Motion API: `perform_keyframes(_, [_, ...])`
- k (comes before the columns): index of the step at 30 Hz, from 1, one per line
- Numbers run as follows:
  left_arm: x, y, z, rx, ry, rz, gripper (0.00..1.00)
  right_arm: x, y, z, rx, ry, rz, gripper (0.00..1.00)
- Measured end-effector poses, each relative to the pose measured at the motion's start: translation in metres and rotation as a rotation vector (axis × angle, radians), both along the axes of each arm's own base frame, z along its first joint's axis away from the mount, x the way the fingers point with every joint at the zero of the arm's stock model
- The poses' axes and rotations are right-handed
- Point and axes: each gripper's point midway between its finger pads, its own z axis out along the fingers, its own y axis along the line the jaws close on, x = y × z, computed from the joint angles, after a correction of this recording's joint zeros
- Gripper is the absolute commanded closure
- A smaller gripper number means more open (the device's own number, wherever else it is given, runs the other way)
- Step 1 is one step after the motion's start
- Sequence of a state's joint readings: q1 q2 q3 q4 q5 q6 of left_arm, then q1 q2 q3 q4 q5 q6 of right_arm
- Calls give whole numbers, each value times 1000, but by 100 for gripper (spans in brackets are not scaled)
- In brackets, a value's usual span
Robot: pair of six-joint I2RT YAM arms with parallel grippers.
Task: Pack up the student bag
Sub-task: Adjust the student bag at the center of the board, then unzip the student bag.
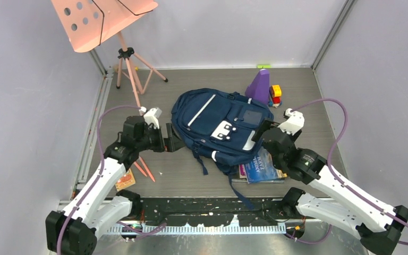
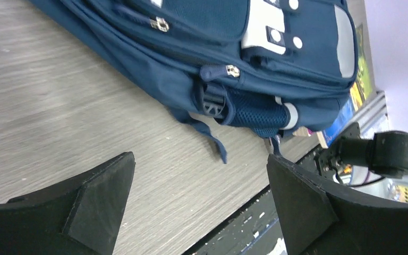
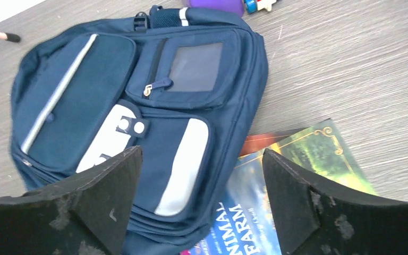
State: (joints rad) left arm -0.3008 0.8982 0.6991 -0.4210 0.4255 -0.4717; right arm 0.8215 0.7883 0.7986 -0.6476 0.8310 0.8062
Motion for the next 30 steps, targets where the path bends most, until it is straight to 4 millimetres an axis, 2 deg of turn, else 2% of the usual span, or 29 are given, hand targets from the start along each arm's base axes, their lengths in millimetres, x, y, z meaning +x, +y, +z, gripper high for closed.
perform_keyframes(4, [-6,-10,-20,-37,38,-13,1,-6,-2,-1,-62,19,63,6])
perform_keyframes(7, [-9,-10,-48,-51,140,29,1,-10,20,-9,-102,69,229,9])
perform_keyframes(10, [-10,-11,-61,-71,198,71,2,-13,48,-19,-146,134,398,10])
perform_keyframes(14, [-7,-13,-62,-107,207,102,3,-16,101,-35,-251,197,627,12])
perform_keyframes(19, [-2,-7,-59,-99,186,153,0,-26,157,-72,-440,255,845,12])
perform_keyframes(24, [0,-2,-59,-84,179,187,0,-20,184,-98,-529,289,935,14])
perform_keyframes(30, [-1,2,-62,-68,187,203,0,-14,204,-114,-588,306,993,18])
